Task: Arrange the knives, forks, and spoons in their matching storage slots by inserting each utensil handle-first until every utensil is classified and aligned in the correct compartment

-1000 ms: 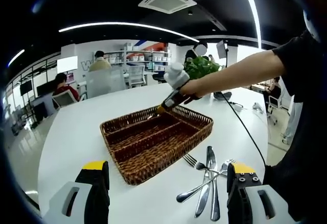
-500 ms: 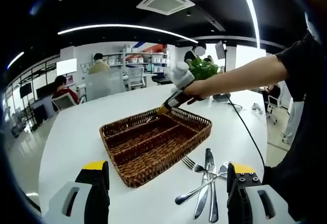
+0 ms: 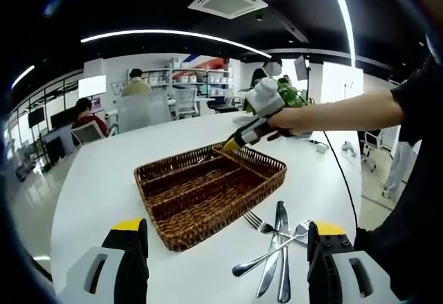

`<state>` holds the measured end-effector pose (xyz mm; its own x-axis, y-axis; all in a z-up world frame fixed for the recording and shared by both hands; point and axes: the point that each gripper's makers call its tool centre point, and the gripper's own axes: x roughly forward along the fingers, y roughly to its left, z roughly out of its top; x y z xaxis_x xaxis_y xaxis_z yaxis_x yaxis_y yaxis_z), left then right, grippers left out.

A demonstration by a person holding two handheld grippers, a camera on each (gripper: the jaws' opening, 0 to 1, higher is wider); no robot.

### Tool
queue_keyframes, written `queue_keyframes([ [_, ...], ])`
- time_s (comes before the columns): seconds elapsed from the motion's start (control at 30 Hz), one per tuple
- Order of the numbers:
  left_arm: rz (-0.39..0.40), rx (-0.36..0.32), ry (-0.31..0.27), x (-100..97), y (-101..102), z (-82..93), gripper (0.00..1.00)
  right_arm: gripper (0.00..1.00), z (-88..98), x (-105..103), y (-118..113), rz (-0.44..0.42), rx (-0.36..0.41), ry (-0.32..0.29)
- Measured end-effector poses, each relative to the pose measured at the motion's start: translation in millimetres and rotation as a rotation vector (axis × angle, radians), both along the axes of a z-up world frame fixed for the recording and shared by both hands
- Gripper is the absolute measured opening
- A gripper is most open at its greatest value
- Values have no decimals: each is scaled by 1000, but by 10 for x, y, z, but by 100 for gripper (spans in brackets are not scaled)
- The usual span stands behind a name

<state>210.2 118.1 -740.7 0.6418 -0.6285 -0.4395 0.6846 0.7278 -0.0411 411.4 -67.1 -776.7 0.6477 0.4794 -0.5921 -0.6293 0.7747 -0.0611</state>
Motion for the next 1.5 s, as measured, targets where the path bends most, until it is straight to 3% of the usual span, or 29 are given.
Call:
queue_keyframes([
  [0.2,10,-13,-1,-11,-12,18,100,34,173,-202,36,0,45,-54],
  [0.6,22,-26,-27,65,-49,81,100,53,132,-722,50,10,56,-90],
  [0.9,21,-23,-30,88,-93,55,100,64,126,-1065,-113,-37,100,-124],
  [1.17,28,-35,-36,46,-120,14,100,72,61,-1288,-230,-71,144,-110],
  [1.5,41,-47,-54,-27,-84,49,100,85,162,-1511,-405,-81,162,-147],
])
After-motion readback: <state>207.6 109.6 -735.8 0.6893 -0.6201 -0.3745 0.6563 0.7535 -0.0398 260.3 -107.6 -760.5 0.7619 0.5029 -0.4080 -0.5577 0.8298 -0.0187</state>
